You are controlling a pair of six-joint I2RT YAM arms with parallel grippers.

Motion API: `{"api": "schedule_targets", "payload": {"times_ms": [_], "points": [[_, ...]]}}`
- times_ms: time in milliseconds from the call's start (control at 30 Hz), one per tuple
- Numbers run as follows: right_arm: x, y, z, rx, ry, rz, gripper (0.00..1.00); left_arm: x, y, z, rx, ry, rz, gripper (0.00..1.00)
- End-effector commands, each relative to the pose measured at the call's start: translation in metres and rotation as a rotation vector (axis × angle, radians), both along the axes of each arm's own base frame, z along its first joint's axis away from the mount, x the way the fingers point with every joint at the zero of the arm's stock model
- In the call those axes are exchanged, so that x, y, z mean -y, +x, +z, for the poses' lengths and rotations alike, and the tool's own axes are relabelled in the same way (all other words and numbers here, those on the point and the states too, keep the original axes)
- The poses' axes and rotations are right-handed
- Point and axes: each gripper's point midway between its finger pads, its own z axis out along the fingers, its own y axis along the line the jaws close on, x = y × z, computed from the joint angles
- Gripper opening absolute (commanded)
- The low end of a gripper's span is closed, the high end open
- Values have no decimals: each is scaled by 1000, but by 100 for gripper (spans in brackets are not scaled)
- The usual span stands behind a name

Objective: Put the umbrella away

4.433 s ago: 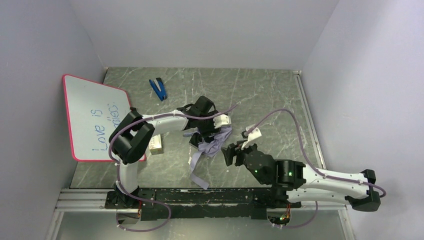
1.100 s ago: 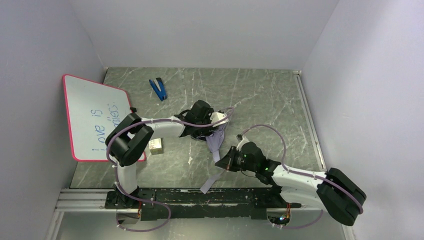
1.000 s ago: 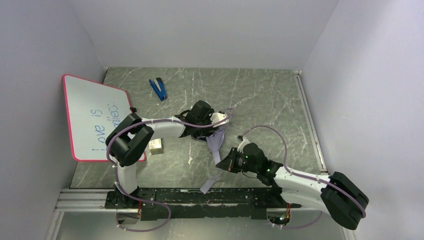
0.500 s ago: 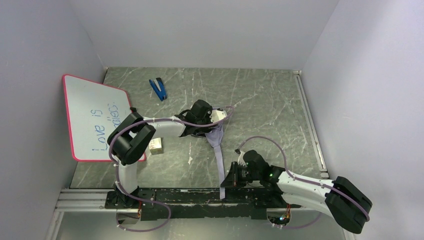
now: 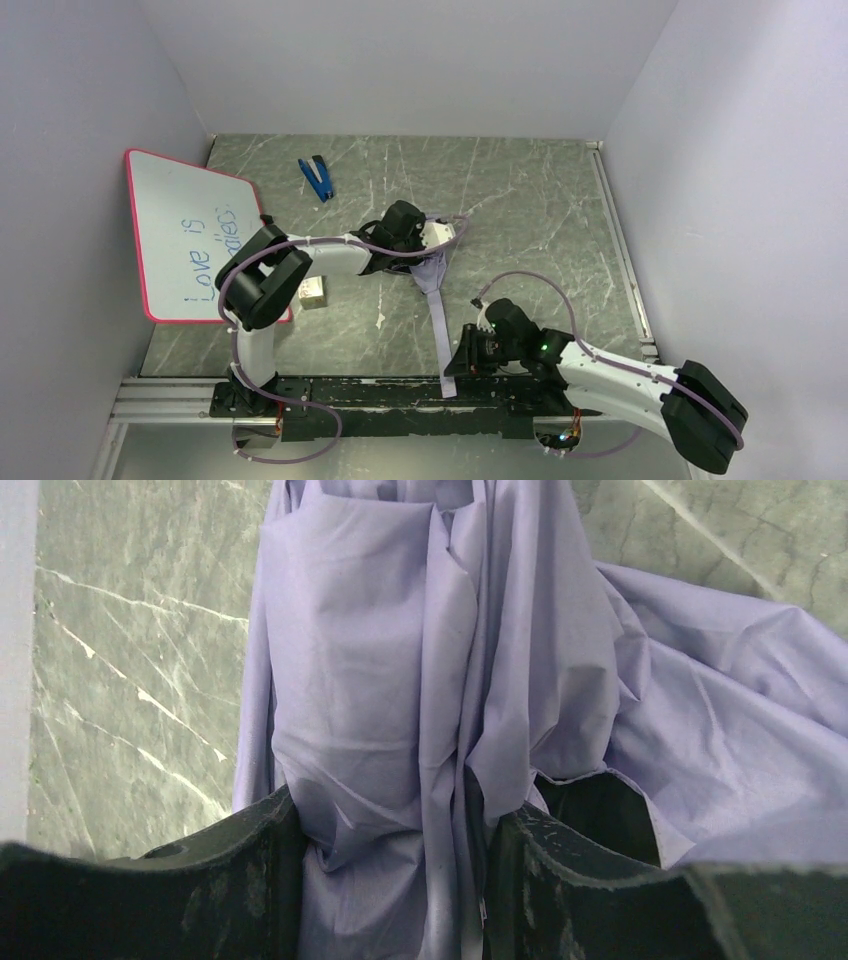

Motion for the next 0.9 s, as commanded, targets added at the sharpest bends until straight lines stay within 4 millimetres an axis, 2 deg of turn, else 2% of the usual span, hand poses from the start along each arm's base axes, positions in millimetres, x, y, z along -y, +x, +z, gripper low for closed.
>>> {"api": "schedule_targets", "payload": {"times_ms": [0,200,333,467,600,667,733,867], "points": [[12,11,-2,46,-109,-36,33,-19,-15,-34,-26,128,-26,5],[31,51,23,184,-263,-189,45,-16,-21,-36,-14,151,-45,5],[57,85,44,288,-382,-390,53,-13,-22,-33,-4,132,-54,5],[54,115,72,390,-331,-511,55,-9,-27,-31,9,115,-80,5],[44,145,80,406,-381,-508,57,-6,-36,-26,51,101,-115,5],[48,167,78,403,-387,-519,58,-6,-39,-24,79,96,-127,5],[57,193,83,393,-322,-558,58,-6,-45,-24,106,102,-147,5],[71,242,113,486,-201,-635,60,-4,-62,-28,172,133,-234,5]]}}
